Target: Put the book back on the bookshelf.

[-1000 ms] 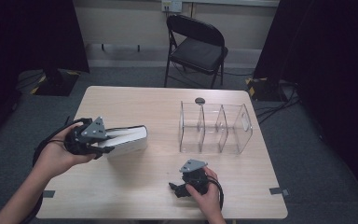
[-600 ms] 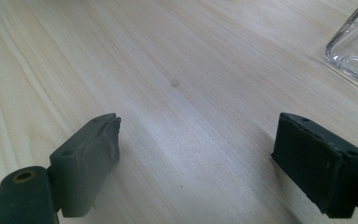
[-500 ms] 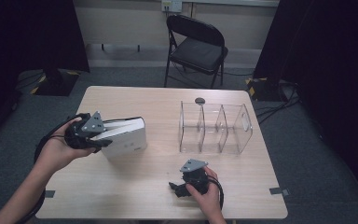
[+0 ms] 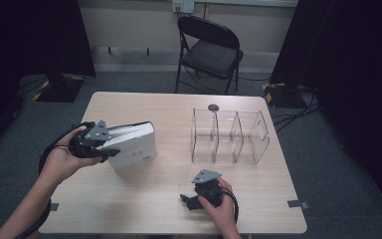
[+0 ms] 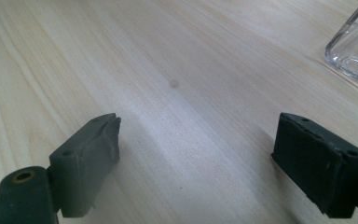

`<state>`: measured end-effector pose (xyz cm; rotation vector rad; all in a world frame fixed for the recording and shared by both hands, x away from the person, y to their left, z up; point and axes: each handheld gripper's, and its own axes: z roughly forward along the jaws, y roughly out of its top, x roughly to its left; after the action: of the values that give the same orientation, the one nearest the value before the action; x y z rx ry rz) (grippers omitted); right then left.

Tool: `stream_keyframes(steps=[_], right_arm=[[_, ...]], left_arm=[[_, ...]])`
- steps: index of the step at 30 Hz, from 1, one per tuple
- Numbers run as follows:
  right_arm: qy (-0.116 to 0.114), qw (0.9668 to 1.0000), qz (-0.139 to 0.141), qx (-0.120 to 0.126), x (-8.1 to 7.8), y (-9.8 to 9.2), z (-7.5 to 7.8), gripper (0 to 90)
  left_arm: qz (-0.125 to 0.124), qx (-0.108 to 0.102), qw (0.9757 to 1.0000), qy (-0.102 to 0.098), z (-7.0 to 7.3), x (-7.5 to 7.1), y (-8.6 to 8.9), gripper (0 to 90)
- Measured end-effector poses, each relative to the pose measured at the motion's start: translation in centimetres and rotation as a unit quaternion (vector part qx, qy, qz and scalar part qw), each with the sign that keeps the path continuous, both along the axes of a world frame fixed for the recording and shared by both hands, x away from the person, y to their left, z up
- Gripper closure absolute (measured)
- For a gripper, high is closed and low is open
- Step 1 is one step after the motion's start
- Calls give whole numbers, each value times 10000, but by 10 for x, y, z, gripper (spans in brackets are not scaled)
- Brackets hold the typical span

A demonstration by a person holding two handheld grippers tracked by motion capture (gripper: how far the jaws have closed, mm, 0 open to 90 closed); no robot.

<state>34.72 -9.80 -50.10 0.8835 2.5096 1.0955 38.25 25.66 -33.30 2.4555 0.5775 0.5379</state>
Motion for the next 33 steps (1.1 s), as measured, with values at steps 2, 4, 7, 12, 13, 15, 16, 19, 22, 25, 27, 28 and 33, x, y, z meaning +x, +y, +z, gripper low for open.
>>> stream_keyframes(steps=[2, 4, 7, 12, 13, 15, 16, 19, 22, 25, 27, 28, 33], right_arm=[[17, 10000, -13, -3, 0, 0, 0, 134], [18, 10000, -14, -2, 0, 0, 0, 134], [18, 10000, -13, -2, 0, 0, 0, 134], [-3, 10000, 9, -12, 0, 0, 0, 133], [-3, 10000, 7, -14, 0, 0, 0, 133], [16, 10000, -9, -7, 0, 0, 0, 134], [16, 10000, -11, -4, 0, 0, 0, 134], [13, 10000, -17, -4, 0, 0, 0, 134], [0, 10000, 3, 0, 0, 0, 0, 134], [-3, 10000, 7, 4, 0, 0, 0, 134], [-7, 10000, 12, 2, 0, 0, 0, 135], [-7, 10000, 14, 2, 0, 0, 0, 135], [5, 10000, -1, -14, 0, 0, 0, 133]], left_arm=[[93, -56, 9999, 64, 0, 0, 1, 633], [104, -67, 9999, 119, 1, 0, 0, 636], [150, -61, 9995, 270, 2, -1, -3, 644], [350, 248, 9982, 426, 7, -4, -17, 671], [380, 276, 9979, 444, 7, -5, -20, 674], [428, 514, 9966, 489, 10, -3, -23, 677], [435, 510, 9965, 500, 10, -3, -25, 677], [451, 582, 9957, 554, 12, -2, -26, 681], [404, 655, 9943, 740, 14, -5, -29, 682], [366, 575, 9935, 916, 17, -7, -27, 682], [343, 341, 9927, 1101, 17, -10, -24, 683], [178, 274, 9919, 1225, 19, -15, -20, 683], [-31, 201, 9913, 1300, 19, -23, -19, 682]])
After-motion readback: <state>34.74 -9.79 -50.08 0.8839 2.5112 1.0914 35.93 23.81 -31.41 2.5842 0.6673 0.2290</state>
